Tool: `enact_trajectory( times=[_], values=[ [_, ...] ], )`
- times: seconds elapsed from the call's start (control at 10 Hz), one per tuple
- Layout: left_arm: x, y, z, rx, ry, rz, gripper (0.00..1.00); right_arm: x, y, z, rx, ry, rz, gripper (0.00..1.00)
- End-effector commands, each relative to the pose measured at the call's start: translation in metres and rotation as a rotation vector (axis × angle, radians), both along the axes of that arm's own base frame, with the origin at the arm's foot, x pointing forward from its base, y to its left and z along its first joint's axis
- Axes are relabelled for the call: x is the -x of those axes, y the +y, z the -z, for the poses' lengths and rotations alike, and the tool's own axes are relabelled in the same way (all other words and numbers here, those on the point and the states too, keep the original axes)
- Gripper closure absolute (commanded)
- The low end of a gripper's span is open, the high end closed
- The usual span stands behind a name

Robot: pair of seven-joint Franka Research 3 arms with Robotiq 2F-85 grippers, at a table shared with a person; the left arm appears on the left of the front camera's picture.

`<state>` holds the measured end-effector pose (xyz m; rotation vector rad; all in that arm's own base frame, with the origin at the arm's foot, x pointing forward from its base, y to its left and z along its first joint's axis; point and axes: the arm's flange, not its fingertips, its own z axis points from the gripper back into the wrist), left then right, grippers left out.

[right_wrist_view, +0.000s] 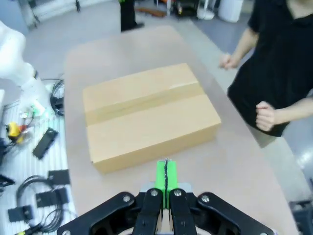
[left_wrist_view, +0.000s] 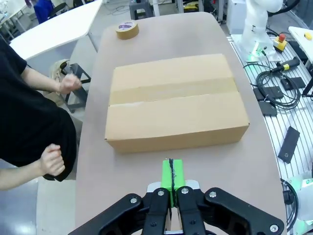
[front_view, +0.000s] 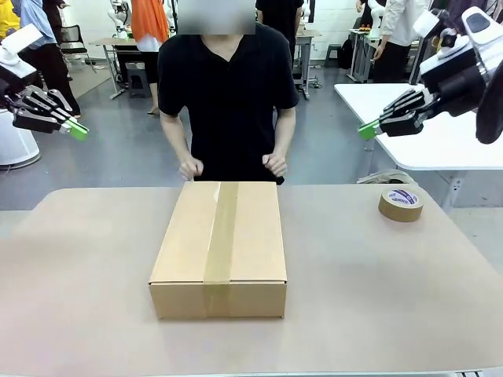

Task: Wrap the clocks to prevent damage.
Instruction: After the human seals the box with tape, release both hands from the side flaps of the Package Box.

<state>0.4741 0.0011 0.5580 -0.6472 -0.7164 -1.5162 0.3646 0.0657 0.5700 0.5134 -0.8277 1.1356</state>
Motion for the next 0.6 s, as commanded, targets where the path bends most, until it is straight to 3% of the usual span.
enact_trajectory(
  times=[0.0, 0.5],
  values=[
    [-0.0039, -0.0078, 0.0038, -0.005, 0.008, 0.015, 1.0, 0.0003, 0.0002, -0.0101, 0.0, -0.024, 0.015, 0.99],
    [-0.0039, -0.0078, 0.0038, -0.005, 0.008, 0.015, 1.0, 0.0003, 0.0002, -0.0101, 0.0, -0.024, 0.015, 0.99]
  ],
)
